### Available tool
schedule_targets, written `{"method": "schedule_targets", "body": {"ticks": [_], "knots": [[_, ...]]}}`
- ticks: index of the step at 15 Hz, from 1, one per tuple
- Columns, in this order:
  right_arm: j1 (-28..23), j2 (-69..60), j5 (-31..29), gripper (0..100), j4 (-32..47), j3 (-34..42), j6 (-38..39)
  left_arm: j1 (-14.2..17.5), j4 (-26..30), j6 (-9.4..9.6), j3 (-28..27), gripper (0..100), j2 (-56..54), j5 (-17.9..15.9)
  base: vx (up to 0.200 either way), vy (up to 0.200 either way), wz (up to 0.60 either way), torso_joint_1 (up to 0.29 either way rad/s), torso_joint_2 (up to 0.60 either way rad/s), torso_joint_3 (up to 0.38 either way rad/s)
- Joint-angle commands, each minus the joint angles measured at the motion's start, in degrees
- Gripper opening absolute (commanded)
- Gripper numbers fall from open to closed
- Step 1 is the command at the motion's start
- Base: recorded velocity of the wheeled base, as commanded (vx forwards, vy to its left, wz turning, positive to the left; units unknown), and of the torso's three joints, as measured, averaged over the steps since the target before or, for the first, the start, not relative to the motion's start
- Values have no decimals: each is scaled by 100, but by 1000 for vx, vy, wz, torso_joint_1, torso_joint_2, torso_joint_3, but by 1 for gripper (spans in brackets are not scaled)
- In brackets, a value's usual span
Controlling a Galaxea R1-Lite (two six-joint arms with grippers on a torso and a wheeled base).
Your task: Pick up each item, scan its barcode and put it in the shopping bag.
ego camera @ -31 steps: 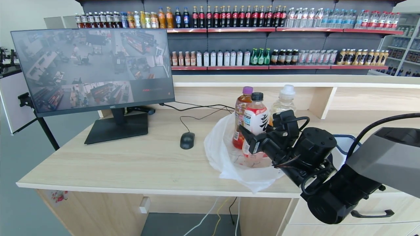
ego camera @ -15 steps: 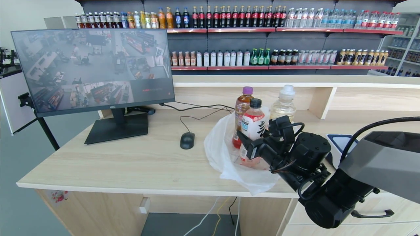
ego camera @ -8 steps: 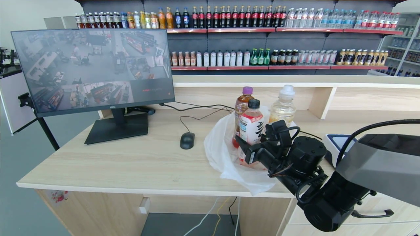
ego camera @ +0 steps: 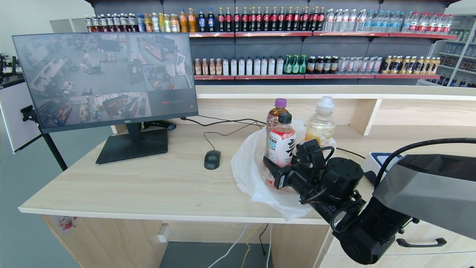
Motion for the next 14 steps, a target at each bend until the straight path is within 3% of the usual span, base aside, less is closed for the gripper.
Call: {"method": "schedule_targets", "body": {"ticks": [1, 8, 14], "knots": [[11, 7, 1, 100, -12, 25, -6, 0, -2, 0, -1, 100, -2, 1, 0, 0, 0, 0, 0, 0], [-24, -354, 1, 100, -12, 298, 109, 0, -2, 0, -1, 100, -2, 1, 0, 0, 0, 0, 0, 0], [-15, -1329, 1, 100, -12, 1036, 74, 0, -2, 0, 7, 100, -2, 1, 0, 0, 0, 0, 0, 0]]}}
